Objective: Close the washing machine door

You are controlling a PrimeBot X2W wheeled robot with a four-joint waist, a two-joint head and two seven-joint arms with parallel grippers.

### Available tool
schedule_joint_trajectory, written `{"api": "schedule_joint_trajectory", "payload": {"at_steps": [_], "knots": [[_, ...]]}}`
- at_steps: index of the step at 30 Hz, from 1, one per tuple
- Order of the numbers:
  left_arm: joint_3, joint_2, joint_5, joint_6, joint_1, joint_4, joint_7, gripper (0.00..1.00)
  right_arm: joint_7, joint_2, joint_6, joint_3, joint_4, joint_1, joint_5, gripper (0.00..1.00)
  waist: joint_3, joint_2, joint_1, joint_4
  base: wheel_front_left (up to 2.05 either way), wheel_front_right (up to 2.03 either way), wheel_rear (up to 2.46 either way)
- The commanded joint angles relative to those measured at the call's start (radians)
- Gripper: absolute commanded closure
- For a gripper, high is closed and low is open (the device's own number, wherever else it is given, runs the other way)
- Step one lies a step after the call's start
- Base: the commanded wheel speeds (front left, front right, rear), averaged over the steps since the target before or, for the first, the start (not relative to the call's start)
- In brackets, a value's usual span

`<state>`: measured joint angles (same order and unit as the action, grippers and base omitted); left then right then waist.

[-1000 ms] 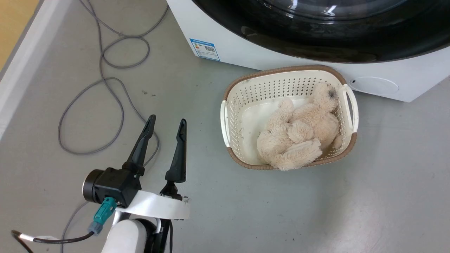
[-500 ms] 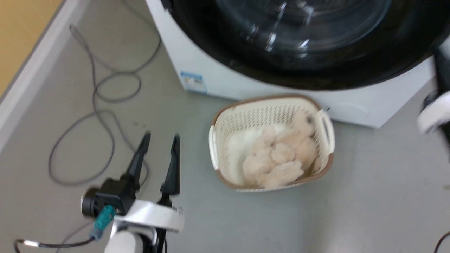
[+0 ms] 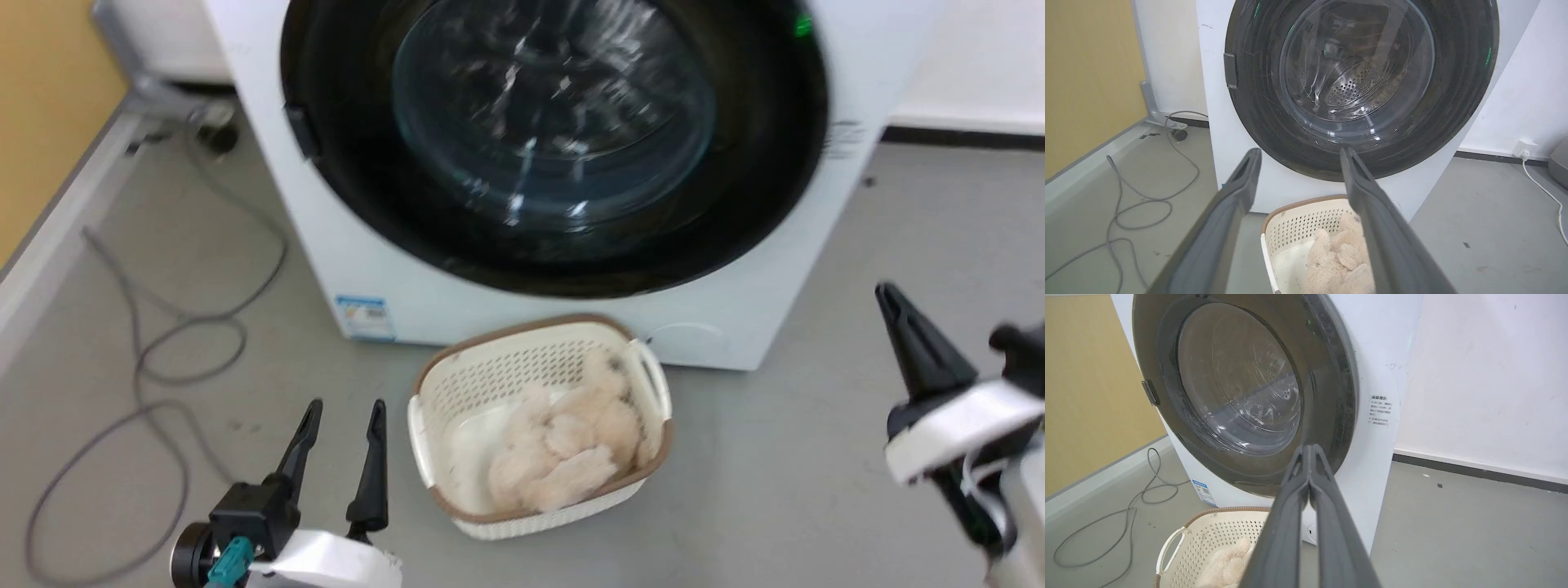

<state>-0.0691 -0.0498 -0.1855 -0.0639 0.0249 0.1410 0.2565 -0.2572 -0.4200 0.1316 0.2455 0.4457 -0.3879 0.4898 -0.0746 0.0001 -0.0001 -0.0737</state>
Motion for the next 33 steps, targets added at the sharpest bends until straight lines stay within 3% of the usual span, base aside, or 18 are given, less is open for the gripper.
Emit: {"api": "schedule_joint_trajectory", "payload": {"at_steps": [1, 12, 13, 14, 22, 33], "knots": [[0.004, -0.001, 0.001, -0.002, -0.014, 0.000, 0.005, 0.00, -0.004, 0.011, -0.001, -0.011, -0.014, 0.024, -0.008, 1.00, 0.036, -0.0001, 0.0001, 0.037, 0.00, 0.00, 0.00], [0.008, 0.000, -0.016, 0.002, -0.051, -0.016, 0.005, 0.00, -0.004, 0.155, -0.001, -0.197, -0.211, 0.289, -0.123, 0.99, 0.079, -0.0001, 0.0001, 0.071, 0.00, 0.00, 0.00], [0.005, 0.000, -0.015, 0.001, -0.053, -0.016, 0.005, 0.00, -0.004, 0.170, -0.001, -0.212, -0.224, 0.308, -0.135, 0.57, 0.081, -0.0001, 0.0001, 0.072, 0.00, 0.00, 0.00], [0.003, 0.000, -0.014, 0.002, -0.056, -0.016, 0.005, 0.00, -0.004, 0.185, -0.001, -0.227, -0.235, 0.327, -0.150, 0.00, 0.083, -0.0001, 0.0001, 0.073, 0.00, 0.00, 0.00], [0.002, 0.000, -0.009, 0.011, -0.085, -0.025, 0.005, 0.00, -0.004, 0.288, -0.001, -0.281, -0.323, 0.433, -0.234, 0.00, 0.091, -0.0001, 0.0001, 0.082, 0.00, 0.00, 0.00], [-0.003, 0.000, 0.010, 0.028, -0.098, -0.041, 0.005, 0.00, -0.004, 0.324, -0.001, -0.289, -0.365, 0.465, -0.270, 0.00, 0.096, -0.0001, 0.0001, 0.075, 0.00, 0.00, 0.00]]}}
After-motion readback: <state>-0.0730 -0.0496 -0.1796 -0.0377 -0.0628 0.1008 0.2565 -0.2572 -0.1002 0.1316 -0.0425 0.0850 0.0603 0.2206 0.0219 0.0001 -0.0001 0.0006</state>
